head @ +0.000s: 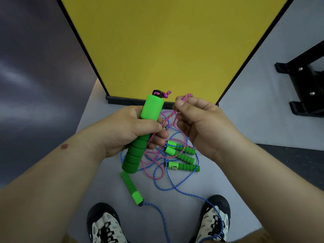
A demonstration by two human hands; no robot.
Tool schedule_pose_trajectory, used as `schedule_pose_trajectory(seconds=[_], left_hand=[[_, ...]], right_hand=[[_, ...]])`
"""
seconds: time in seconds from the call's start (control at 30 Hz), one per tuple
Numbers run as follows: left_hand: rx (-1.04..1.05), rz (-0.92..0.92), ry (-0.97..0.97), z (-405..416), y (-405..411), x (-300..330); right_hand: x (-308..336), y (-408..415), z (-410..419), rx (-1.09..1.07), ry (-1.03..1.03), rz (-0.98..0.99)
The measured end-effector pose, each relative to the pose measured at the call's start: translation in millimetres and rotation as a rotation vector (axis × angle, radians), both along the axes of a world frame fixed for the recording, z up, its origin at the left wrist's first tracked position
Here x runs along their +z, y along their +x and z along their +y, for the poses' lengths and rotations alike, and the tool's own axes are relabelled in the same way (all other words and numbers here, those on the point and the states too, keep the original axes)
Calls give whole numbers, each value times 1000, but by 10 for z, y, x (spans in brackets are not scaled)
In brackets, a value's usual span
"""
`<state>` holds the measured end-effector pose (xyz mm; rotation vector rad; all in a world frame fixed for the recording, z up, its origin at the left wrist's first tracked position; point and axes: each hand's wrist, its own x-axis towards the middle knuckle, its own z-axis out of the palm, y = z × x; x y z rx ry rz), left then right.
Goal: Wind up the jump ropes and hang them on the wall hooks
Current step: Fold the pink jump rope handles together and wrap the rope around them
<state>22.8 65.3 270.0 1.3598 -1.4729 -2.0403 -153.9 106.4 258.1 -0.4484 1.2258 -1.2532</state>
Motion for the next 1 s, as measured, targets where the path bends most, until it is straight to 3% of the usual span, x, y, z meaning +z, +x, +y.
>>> schedule_pose_trajectory(seconds=[0.23,0.6,1.0], left_hand=[[-2,-5,-8,-13,12,-9],[3,3,1,8,-7,5],[-1,14,10,-13,14,-7]], right_hand=[[36,-168,-79,-171,-18,-35],[-16,39,34,141,1,-60],[40,-170,-79,-153,-37,-58]])
